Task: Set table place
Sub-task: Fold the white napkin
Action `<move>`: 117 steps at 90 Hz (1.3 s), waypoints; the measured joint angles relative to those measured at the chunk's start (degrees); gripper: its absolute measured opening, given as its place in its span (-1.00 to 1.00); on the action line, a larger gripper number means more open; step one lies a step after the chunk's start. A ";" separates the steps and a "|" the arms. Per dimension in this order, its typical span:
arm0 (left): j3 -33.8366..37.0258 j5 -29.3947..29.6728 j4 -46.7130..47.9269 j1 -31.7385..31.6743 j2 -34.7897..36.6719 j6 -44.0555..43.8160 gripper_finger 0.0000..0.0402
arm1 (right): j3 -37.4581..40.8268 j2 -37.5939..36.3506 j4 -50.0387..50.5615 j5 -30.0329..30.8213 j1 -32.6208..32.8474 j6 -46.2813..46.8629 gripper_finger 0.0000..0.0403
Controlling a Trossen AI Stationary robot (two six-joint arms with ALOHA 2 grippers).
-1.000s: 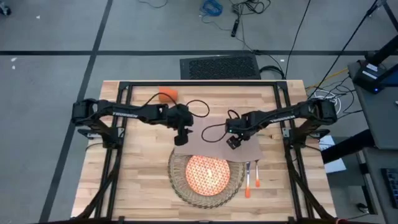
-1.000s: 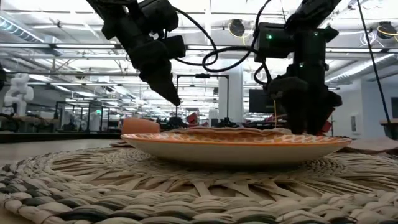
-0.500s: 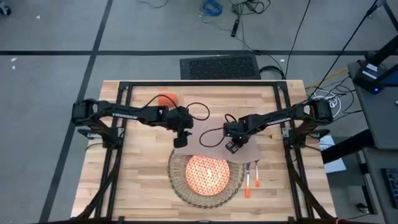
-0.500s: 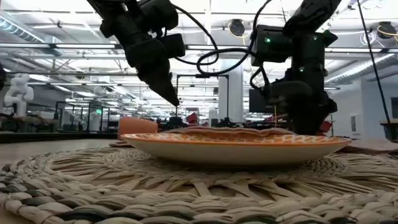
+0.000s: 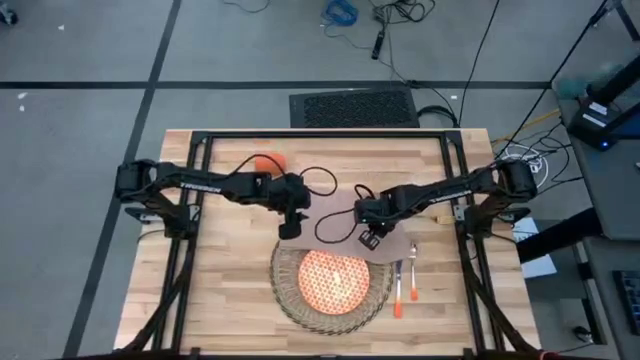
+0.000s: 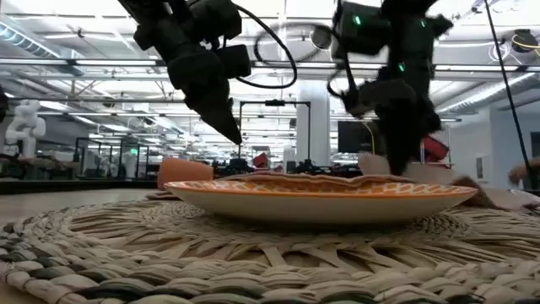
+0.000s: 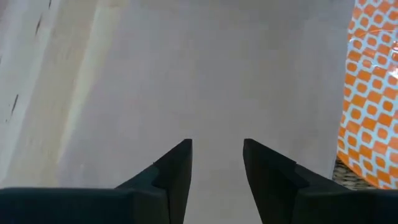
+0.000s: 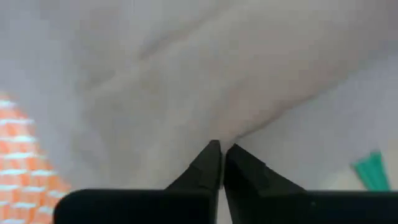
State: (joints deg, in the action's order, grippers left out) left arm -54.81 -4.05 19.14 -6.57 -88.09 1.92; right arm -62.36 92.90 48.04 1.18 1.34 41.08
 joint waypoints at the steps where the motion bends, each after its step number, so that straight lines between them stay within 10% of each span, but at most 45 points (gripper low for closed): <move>1: 0.00 0.00 0.00 0.00 0.00 -0.01 -0.35 | -0.49 0.00 0.16 0.04 -0.01 -0.08 -1.00; 117: 0.02 -0.86 3.72 4.08 0.00 -1.14 -0.35 | -7.01 10.40 -18.15 -12.08 -9.86 2.64 -1.00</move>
State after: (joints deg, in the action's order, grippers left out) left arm -54.78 -4.91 22.85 -2.49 -88.09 0.78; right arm -69.36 103.31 29.89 -10.90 -8.52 43.72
